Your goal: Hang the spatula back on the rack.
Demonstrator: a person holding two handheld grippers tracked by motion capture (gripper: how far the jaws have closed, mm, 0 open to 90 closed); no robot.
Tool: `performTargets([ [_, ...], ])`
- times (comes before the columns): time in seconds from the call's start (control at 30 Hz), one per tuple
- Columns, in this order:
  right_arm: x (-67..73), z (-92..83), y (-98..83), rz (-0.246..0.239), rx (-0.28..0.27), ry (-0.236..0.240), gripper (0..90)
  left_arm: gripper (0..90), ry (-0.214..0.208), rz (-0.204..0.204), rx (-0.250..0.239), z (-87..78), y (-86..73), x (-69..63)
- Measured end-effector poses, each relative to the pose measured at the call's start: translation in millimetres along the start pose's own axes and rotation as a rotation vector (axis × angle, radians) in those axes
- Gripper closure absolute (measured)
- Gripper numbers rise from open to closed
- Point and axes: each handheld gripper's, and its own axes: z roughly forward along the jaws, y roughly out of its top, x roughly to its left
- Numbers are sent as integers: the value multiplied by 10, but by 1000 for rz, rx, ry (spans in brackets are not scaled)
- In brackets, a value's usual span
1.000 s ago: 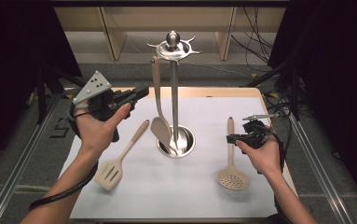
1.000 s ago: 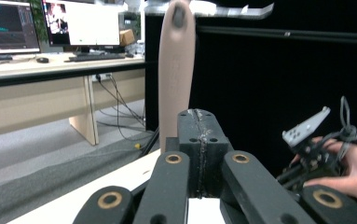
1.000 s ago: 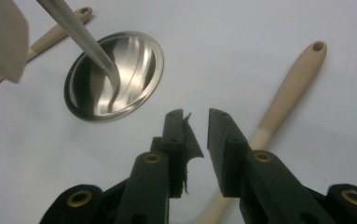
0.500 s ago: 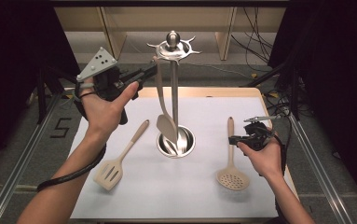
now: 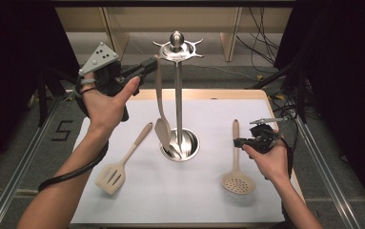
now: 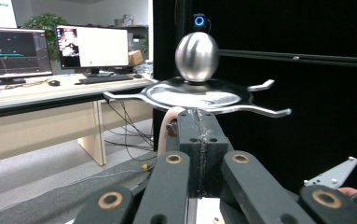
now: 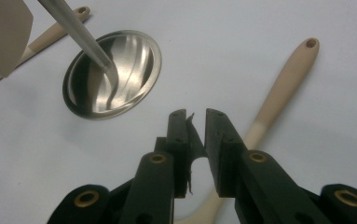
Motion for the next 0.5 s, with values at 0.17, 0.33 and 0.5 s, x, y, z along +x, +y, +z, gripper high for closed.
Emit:
performTargets([
  [0.17, 31, -2, 2, 24, 20, 2, 806, 893, 29, -2, 10, 24, 31, 97],
  [0.33, 21, -4, 4, 27, 16, -1, 805, 893, 44, -3, 17, 62, 45, 156],
  [0.5, -8, 3, 7, -9, -9, 1, 804, 893, 55, -2, 34, 112, 67, 205],
])
